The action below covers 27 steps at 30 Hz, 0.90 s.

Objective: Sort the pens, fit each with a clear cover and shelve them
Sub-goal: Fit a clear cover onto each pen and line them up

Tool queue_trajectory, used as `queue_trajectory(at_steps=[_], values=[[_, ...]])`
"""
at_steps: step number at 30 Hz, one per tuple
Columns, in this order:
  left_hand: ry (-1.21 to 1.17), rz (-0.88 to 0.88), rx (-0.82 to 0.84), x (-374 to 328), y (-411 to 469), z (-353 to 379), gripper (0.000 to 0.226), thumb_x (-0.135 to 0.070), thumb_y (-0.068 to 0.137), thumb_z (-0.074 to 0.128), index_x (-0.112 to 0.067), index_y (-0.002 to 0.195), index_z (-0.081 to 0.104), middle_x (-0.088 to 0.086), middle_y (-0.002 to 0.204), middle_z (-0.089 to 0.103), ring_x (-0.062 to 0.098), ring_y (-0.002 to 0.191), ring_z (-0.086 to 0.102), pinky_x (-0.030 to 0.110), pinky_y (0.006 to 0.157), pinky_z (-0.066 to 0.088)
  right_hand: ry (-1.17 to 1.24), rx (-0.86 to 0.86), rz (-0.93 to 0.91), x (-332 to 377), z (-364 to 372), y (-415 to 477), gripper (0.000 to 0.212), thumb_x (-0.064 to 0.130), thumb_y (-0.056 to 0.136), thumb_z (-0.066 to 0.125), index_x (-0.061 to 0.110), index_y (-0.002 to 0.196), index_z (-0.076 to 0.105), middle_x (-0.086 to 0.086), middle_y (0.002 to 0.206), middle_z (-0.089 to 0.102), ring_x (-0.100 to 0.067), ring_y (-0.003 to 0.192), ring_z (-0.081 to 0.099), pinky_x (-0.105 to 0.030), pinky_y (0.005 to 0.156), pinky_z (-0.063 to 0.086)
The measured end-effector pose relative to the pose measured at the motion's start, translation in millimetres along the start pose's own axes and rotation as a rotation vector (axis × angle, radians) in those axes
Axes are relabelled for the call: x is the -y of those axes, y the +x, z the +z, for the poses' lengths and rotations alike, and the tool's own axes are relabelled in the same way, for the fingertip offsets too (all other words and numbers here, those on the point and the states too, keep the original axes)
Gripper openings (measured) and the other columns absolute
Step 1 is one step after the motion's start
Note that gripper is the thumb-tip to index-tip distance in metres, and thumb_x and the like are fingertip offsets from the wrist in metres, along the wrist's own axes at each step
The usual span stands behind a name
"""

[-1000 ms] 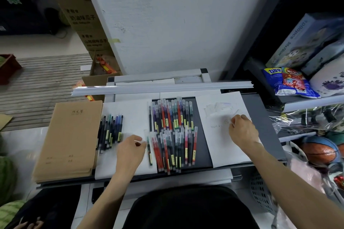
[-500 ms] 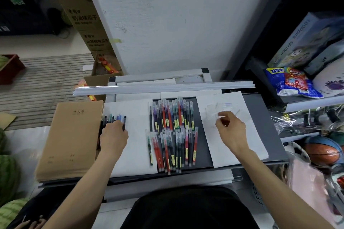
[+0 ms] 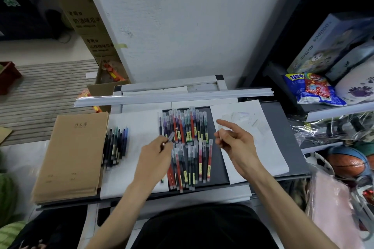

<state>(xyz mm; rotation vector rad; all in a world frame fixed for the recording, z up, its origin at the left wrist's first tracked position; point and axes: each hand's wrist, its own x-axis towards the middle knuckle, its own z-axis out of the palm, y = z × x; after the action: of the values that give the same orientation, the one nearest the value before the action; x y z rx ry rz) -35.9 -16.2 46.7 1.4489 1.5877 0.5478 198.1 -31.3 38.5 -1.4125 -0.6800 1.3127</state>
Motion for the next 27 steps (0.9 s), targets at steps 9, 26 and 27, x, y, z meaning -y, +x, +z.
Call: queue_trajectory(at_steps=[9, 26, 27], values=[[-0.169, 0.111, 0.103, -24, -31, 25, 0.024, -0.031, 0.106, 0.051, -0.026, 0.093, 0.071, -0.009, 0.054, 0.046, 0.008, 0.046, 0.035, 0.023, 0.050, 0.032, 0.265, -0.058, 0.028, 14, 27, -9, 0.025, 0.002, 0.100, 0.061, 0.008, 0.122, 0.070, -0.017, 0.089, 0.069, -0.029, 0.085, 0.075, -0.028, 0.075, 0.060], [-0.257, 0.140, 0.087, -25, -35, 33, 0.025, -0.028, 0.107, 0.051, -0.027, 0.092, 0.071, 0.001, 0.069, 0.059, 0.009, 0.061, 0.048, 0.028, 0.063, 0.038, 0.296, 0.025, 0.072, 29, 50, -32, 0.020, 0.010, 0.108, 0.048, -0.001, 0.116, 0.063, -0.025, 0.102, 0.074, -0.044, 0.094, 0.075, -0.045, 0.070, 0.063], [-0.255, 0.145, 0.088, -25, -35, 33, 0.025, -0.029, 0.107, 0.051, -0.026, 0.092, 0.071, 0.002, 0.069, 0.059, 0.009, 0.061, 0.048, 0.028, 0.064, 0.038, 0.318, 0.010, 0.068, 30, 49, -30, 0.020, 0.011, 0.109, 0.047, -0.001, 0.116, 0.062, -0.024, 0.100, 0.074, -0.045, 0.093, 0.075, -0.047, 0.071, 0.064]])
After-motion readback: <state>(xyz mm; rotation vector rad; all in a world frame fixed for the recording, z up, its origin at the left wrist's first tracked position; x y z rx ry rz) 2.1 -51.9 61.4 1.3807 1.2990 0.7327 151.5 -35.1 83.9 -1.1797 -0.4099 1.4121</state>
